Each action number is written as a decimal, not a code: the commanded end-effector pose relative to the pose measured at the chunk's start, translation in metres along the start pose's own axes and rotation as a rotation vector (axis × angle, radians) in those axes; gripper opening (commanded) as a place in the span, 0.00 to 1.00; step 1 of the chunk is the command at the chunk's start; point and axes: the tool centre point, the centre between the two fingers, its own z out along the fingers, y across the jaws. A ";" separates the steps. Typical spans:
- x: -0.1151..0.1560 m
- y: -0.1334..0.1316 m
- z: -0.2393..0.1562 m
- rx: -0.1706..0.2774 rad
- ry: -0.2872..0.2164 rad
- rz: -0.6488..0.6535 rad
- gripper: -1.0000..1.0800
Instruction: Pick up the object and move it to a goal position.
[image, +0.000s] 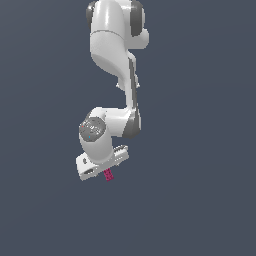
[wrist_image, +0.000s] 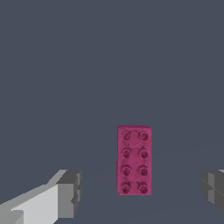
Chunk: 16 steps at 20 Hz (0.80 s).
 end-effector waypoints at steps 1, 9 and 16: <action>0.000 0.000 0.009 0.001 -0.001 -0.001 0.96; -0.001 -0.001 0.045 0.001 -0.001 -0.004 0.96; 0.000 0.000 0.045 0.001 -0.001 -0.004 0.00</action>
